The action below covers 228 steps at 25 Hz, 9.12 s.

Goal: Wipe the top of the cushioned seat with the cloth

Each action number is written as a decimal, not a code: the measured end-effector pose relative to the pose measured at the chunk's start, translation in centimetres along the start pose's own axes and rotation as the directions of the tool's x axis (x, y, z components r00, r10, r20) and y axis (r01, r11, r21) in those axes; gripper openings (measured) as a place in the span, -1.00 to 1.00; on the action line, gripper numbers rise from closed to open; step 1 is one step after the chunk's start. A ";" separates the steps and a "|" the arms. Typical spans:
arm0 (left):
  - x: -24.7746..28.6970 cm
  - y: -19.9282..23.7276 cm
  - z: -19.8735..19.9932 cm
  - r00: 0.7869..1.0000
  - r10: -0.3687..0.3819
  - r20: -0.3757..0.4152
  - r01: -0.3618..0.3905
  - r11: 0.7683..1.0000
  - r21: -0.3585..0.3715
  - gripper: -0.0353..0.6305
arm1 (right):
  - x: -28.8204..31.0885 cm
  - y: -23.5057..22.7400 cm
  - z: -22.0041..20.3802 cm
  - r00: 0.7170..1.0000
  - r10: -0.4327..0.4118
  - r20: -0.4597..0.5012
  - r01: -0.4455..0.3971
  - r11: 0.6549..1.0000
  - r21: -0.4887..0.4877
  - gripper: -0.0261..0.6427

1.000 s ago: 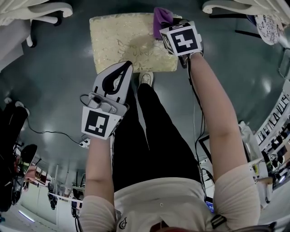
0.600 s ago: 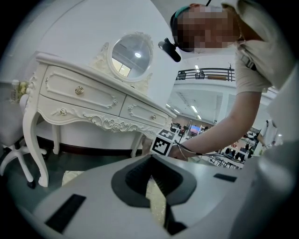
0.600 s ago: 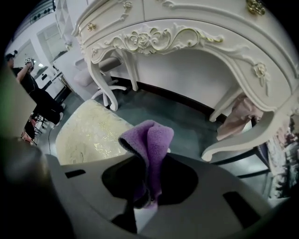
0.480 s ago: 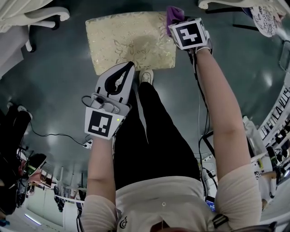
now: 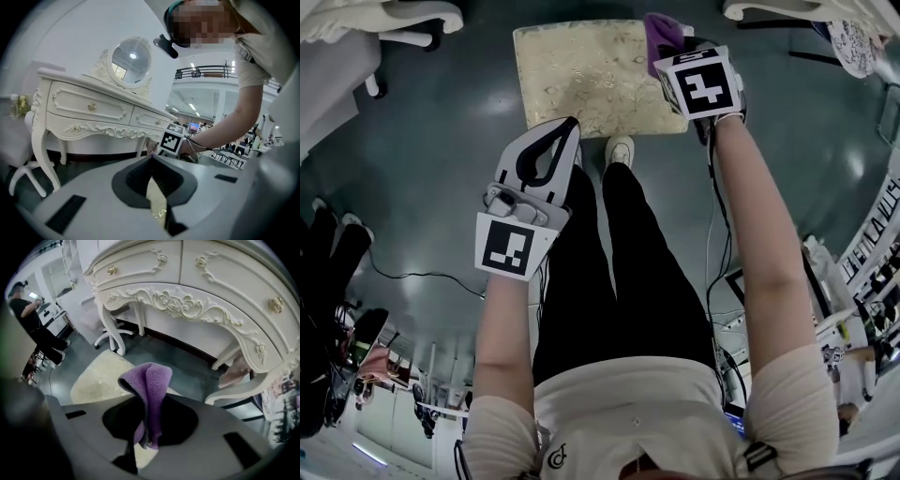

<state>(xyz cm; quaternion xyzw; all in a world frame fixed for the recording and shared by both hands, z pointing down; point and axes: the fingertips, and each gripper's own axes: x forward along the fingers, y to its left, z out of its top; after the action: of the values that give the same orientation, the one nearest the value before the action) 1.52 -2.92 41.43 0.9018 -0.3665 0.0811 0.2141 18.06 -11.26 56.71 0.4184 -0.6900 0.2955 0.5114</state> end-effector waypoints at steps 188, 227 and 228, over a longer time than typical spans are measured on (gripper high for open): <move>4.3 -13.7 -5.8 0.990 -0.101 -0.098 0.107 0.993 0.059 -0.85 | 0.7 1.2 -17.9 0.985 0.170 -0.030 -0.159 0.963 0.216 -0.69; -10.3 -13.9 18.6 0.992 0.101 0.073 -0.113 0.974 0.194 -0.86 | -36.0 4.6 -1.3 0.858 0.033 0.513 -0.084 0.993 0.077 -0.69; -11.0 -14.0 19.6 0.991 0.111 0.072 -0.123 0.973 0.195 -0.86 | -37.1 5.0 -1.0 0.852 0.037 0.522 -0.080 0.995 0.061 -0.69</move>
<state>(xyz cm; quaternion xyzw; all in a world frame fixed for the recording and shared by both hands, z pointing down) 3.15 4.14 15.97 0.8976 -0.4153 0.1025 0.1064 18.85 2.15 21.72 0.4816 -0.8026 0.2143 0.2792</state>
